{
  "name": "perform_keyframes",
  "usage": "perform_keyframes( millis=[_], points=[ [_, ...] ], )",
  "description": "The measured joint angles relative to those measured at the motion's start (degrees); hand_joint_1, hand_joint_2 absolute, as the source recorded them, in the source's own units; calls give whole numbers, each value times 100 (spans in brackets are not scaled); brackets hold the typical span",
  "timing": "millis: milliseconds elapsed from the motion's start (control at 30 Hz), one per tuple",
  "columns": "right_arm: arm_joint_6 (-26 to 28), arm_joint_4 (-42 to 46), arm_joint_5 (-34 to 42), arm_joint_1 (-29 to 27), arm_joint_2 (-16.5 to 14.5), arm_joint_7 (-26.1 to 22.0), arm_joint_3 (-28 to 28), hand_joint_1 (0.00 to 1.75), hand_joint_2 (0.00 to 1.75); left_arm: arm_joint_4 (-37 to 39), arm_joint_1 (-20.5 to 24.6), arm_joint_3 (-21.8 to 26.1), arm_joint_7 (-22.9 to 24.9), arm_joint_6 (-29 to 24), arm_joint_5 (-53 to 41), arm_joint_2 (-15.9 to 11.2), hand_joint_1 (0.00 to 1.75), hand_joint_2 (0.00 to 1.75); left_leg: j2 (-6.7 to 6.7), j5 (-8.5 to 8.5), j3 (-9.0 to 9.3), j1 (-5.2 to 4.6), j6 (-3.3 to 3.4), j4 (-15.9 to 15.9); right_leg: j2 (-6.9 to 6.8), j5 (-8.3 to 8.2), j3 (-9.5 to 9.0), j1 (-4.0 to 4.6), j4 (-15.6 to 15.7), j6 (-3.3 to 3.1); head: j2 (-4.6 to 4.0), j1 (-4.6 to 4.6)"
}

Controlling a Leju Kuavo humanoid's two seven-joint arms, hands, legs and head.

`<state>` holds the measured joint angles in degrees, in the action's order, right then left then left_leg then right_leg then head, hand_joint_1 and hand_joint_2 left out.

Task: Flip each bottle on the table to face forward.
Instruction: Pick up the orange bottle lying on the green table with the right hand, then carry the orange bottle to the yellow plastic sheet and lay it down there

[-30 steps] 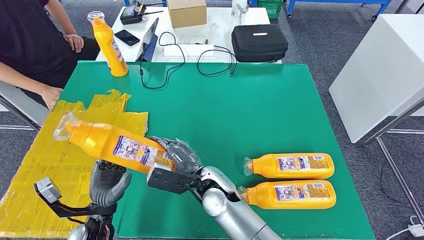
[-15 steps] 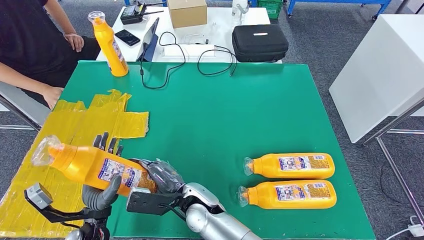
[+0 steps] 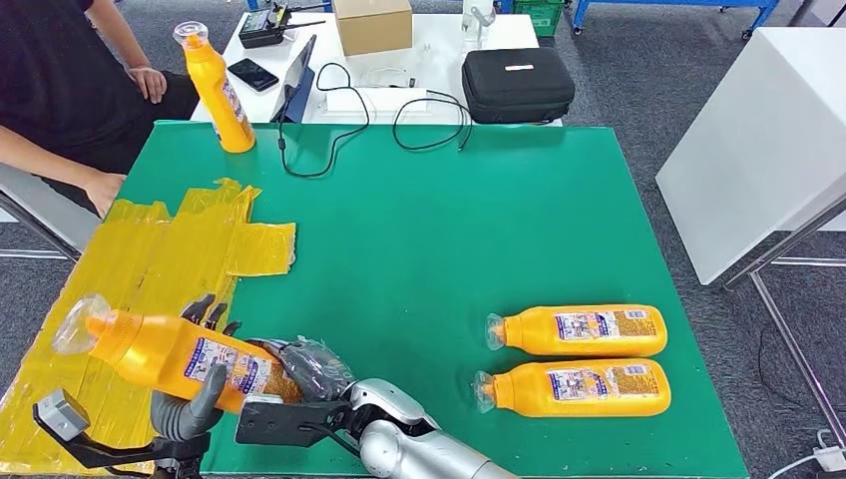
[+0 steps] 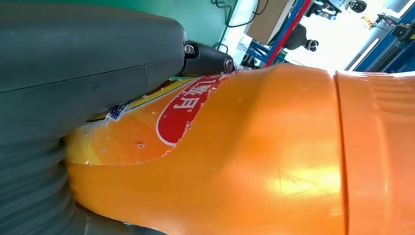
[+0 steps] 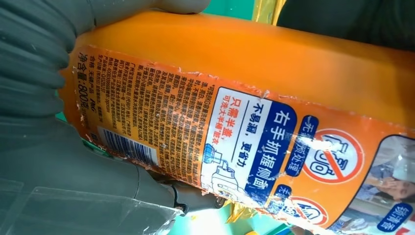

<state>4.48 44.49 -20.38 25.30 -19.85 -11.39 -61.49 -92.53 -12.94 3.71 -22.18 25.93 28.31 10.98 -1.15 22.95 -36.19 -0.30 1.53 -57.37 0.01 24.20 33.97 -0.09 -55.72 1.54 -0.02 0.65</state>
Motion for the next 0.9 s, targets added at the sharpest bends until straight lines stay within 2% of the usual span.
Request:
perform_keyframes(
  millis=[300, 467, 500, 600, 633, 667, 733, 800, 900],
  points=[
    [80, -115, -10, 61, -9, -20, -118, 175, 175, -1, -7, 50, -7, -2, -24, 7, 175, 175, 1, -1, -1, -1, 1, -1, 0, -3, -16, -1, 0, 2, 0, 0],
    [199, -163, -257, 49, -10, -133, 23, 175, 175, -1, 26, 51, -25, 13, -86, 20, 175, 175, 1, -1, -1, -1, 1, -1, 0, -2, -14, 0, 0, 2, 0, 1],
    [210, -167, -343, 41, -9, -156, 86, 158, 175, -1, 35, 50, -26, 17, -97, 25, 175, 175, 1, -1, -1, -1, 1, -1, 0, -3, -14, 0, 0, 2, 0, 1],
    [235, -156, -662, -8, 3, -216, 339, 27, 44, -6, 90, 45, -59, -39, -267, 44, 175, 175, 0, -1, -1, -1, 1, -1, 0, -3, -15, 0, 0, 2, 0, 1],
    [247, -133, -785, -38, 15, -210, 443, 0, 0, -23, 127, 40, -113, -163, -511, 49, 175, 175, -2, -1, -1, -1, 1, -1, -1, -3, -15, 0, 0, 2, 0, 0],
    [264, -87, -909, -75, 40, -179, 561, 0, 0, -52, 176, 35, -207, -396, -928, 52, 175, 175, -4, -2, -1, -1, 1, -1, -1, -3, -16, 0, 0, 2, 0, 1],
    [288, 115, -1110, -184, 133, -71, 834, 0, 0, -124, 344, 27, -432, -1201, -2236, 50, 175, 175, -8, -4, -3, -1, 4, -2, -3, -4, -19, 0, -1, 3, 0, 0],
    [270, 536, -1199, -312, 297, 20, 1153, 0, 0, -155, 597, 27, -517, -2412, -3985, 41, 175, 175, -9, -7, -4, -2, 7, -3, -4, -7, -22, -1, -1, 5, 0, -2],
    [90, 1455, -1191, -472, 696, 40, 1723, 0, 0, -52, 1003, 31, -327, -4331, -6590, -25, 175, 175, -14, -11, -3, -6, 13, -3, -8, -9, -31, -4, -1, 8, 0, -2]
  ],
)
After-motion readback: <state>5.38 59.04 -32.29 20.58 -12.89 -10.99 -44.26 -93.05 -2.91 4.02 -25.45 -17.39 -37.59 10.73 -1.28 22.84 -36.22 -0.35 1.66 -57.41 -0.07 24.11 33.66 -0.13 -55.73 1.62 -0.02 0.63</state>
